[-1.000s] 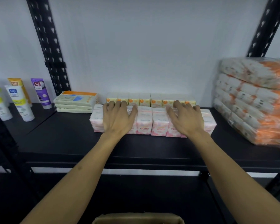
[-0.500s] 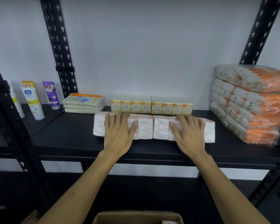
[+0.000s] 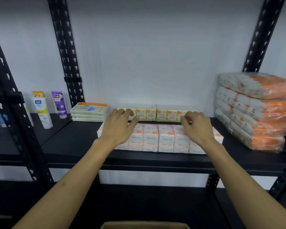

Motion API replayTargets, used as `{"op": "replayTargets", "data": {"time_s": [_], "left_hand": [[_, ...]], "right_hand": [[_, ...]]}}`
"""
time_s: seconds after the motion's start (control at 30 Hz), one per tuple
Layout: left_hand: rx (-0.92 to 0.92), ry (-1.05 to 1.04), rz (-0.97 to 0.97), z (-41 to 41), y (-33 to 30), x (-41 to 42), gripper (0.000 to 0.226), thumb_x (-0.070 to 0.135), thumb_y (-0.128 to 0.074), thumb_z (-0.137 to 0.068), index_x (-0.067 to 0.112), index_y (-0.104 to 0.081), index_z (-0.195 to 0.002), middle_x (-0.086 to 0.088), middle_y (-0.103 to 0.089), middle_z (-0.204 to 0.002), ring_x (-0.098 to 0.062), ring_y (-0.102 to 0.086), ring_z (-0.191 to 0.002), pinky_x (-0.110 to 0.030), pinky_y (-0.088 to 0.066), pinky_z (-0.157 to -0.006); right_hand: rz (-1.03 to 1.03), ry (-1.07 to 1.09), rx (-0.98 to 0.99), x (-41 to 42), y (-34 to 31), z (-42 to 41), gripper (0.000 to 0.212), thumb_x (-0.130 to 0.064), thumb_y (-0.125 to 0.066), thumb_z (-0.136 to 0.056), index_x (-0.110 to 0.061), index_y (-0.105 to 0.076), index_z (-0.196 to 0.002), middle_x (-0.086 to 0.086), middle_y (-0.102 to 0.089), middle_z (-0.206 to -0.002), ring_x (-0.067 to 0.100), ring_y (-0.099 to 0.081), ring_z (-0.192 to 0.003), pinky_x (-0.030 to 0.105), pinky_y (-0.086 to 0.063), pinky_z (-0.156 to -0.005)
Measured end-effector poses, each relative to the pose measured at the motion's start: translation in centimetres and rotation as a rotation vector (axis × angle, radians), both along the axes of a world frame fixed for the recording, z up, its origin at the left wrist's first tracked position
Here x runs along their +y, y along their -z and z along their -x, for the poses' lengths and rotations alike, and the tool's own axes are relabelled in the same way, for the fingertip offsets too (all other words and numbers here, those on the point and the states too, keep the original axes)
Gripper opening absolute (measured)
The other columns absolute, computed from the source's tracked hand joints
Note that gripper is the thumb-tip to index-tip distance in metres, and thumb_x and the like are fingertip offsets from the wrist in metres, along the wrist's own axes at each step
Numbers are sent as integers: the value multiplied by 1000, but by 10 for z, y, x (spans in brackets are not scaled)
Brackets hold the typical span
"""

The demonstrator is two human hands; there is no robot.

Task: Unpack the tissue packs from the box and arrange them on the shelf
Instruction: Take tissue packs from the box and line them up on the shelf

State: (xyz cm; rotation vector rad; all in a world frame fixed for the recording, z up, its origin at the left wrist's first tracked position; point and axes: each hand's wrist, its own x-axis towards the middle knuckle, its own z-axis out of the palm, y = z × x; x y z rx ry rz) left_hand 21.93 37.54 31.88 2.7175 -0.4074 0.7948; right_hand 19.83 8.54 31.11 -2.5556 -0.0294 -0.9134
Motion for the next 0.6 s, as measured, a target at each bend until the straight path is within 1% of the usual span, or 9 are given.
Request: {"op": "replayTargets", "data": {"time_s": [0.07, 0.1, 0.13, 0.2, 0.27, 0.33, 0.43, 0.5, 0.6], "left_hand": [[109, -31, -88, -11, -1, -2, 55, 61, -29, -102, 24, -62, -126, -3, -65, -125, -28, -51, -122, -45, -37, -102], [187, -32, -113, -15, 0, -3, 58, 63, -25, -102, 24, -62, -125, -3, -66, -123, -28, -54, -120, -46, -37, -103], [248, -36, -122, -17, 4, -4, 61, 64, -22, -102, 24, -64, -120, -3, -67, -117, -28, -57, -116, -47, -37, -103], [244, -67, -112, -21, 12, -7, 61, 63, -21, -102, 22, -66, -108, -3, -68, -104, -26, -60, -104, -46, -37, -99], [143, -115, -101, -23, 19, -10, 57, 60, -24, -102, 20, -65, -104, -3, -68, -99, -24, -59, -98, -44, -37, -96], [37, -144, -88, -26, 26, -12, 54, 59, -27, -102, 18, -63, -101, -4, -69, -98, -25, -58, -96, -44, -38, -93], [-66, -158, -72, -32, 35, -12, 55, 59, -30, -101, 16, -65, -106, -4, -70, -103, -25, -60, -100, -43, -37, -96], [-104, -161, -62, -37, 40, -13, 57, 59, -30, -101, 15, -66, -107, -5, -70, -104, -26, -59, -100, -43, -37, -97], [-184, -152, -29, -41, 47, -14, 58, 59, -29, -101, 13, -64, -103, -6, -67, -101, -27, -57, -97, -43, -36, -97]], "right_hand": [[101, 27, 204, 1, -3, -11, 42, -48, -41, -104, -17, -69, -107, 3, -71, -107, 27, -61, -104, 47, -41, -100], [142, 26, 326, 1, -3, -14, 49, -53, -33, -105, -19, -68, -113, 3, -70, -113, 27, -61, -108, 49, -36, -105], [175, 27, 421, 2, -3, -16, 55, -55, -26, -105, -21, -68, -116, 3, -70, -114, 26, -61, -107, 50, -32, -109], [200, 45, 466, 3, 0, -20, 61, -55, -19, -106, -21, -69, -113, 4, -71, -109, 25, -58, -95, 51, -29, -110], [208, 85, 409, 3, 4, -25, 60, -53, -20, -106, -20, -70, -105, 4, -69, -96, 23, -54, -84, 50, -30, -108], [219, 122, 332, 2, 9, -29, 58, -50, -22, -105, -18, -69, -92, 1, -66, -83, 23, -55, -79, 48, -32, -103], [228, 143, 165, 4, 17, -31, 55, -47, -24, -105, -19, -56, -70, -2, -59, -69, 22, -56, -72, 45, -35, -94], [230, 161, 73, 5, 22, -33, 53, -45, -27, -105, -18, -52, -67, -2, -57, -69, 23, -54, -73, 44, -35, -91], [242, 188, -45, 5, 32, -37, 49, -43, -29, -105, -17, -53, -72, 0, -61, -77, 25, -55, -80, 43, -35, -88]]}}
